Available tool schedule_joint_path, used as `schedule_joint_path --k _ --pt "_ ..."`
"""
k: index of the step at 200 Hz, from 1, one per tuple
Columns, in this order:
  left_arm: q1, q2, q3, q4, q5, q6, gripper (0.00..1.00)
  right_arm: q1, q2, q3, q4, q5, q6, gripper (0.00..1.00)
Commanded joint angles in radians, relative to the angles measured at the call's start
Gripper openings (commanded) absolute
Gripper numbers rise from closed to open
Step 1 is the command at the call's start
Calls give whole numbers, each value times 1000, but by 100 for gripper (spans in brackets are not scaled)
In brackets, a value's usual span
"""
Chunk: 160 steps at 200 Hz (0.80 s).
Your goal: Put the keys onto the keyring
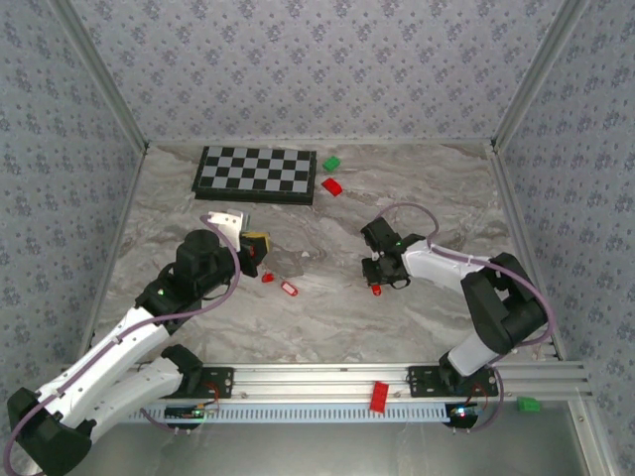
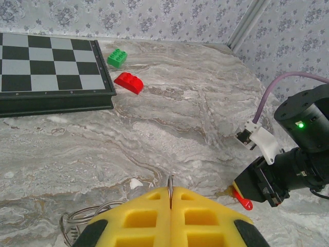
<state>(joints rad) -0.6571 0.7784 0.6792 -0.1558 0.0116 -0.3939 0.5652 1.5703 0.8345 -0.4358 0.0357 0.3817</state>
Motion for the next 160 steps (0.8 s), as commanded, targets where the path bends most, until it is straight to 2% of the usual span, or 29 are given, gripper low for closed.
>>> schedule_joint_path --k 1,108,160 --pt "-6 -20 8 50 14 -11 0 -9 17 16 -2 -19 7 16" --pt "-7 -15 8 50 13 -11 0 -29 8 7 21 -67 -16 17" --pt "-6 -16 7 50 13 -11 0 -33 -10 2 36 -55 -21 1"
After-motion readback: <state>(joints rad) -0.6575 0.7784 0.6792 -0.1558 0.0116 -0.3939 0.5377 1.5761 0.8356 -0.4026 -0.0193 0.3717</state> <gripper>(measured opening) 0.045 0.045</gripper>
